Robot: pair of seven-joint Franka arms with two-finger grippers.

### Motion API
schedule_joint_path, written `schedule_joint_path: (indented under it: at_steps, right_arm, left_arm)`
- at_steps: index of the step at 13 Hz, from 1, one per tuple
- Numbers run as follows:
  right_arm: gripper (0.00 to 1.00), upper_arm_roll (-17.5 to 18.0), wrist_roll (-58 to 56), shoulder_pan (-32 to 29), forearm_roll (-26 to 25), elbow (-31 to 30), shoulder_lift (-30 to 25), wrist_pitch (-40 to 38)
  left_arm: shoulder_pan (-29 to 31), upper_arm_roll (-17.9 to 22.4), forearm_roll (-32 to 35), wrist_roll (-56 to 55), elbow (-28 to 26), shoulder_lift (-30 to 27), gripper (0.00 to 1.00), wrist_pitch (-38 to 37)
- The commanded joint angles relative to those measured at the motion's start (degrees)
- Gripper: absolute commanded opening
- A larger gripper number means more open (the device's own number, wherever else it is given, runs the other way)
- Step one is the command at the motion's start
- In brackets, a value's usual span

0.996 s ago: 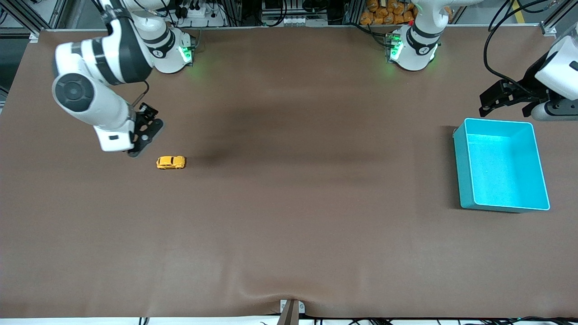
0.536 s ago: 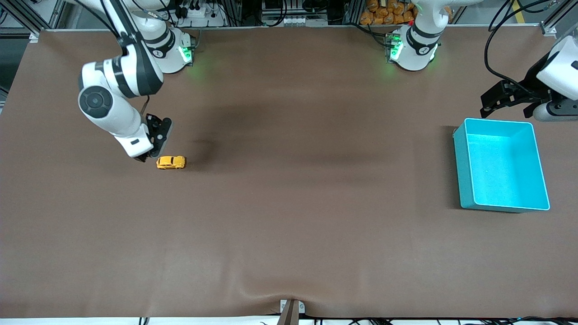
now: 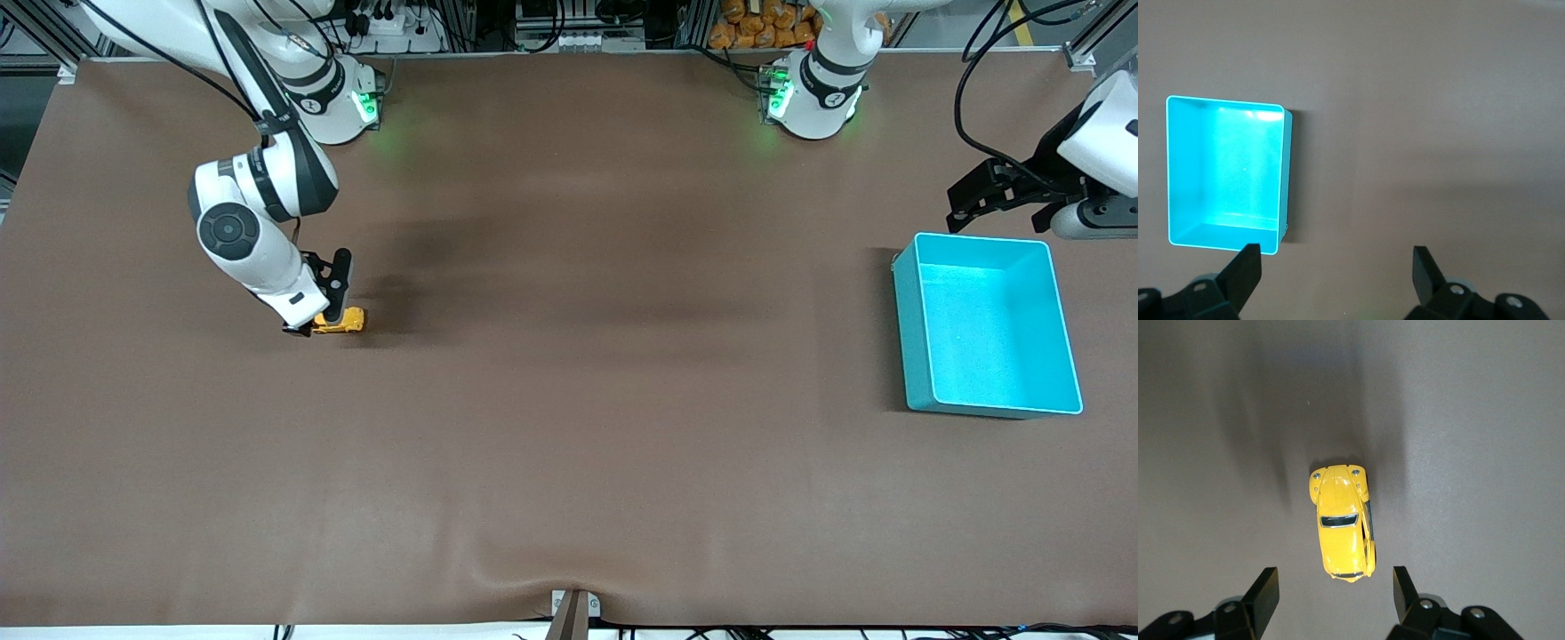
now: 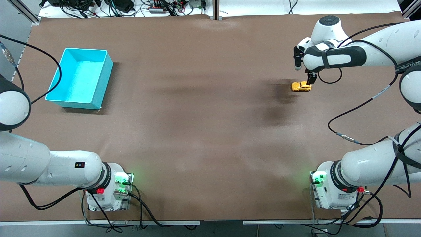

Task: Wind and store yellow beetle car
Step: 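Close the right gripper around the yellow car's body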

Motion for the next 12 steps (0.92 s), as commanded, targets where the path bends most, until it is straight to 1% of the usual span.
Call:
schedule_joint_path:
  at_steps: [1,2,5,7,12]
  right_arm:
    - [0.7,0.3,-0.9,-0.8,-1.4,-0.1,1.4,1.3]
    - [0.68,0.3,-0.8,-0.8,-1.4,-0.1,2.4,2.0]
    - [0.68,0.3,-0.8,-1.0,-1.4,-1.3,4.3,6.6]
    - [0.69,0.3,-0.9,-1.1,-1.4,-1.9,5.0,8.2]
    - [0.69,0.3,-0.9,-1.2,-1.5,-2.5,5.2,8.7]
  left_arm:
    - [0.0,0.0,1.0,-0.2,0.2,-0.1,1.0,0.2]
    - [0.2,0.0,1.0,-0.3,0.2,-0.1,1.0,0.1]
    - [0.2,0.0,1.0,-0.1,0.2,-0.1,1.0,0.2]
    - [0.2,0.0,1.0,-0.2,0.1,0.2,1.0,0.2]
    - [1.1,0.0,0.9,0.0,0.2,0.4,1.0,0.2]
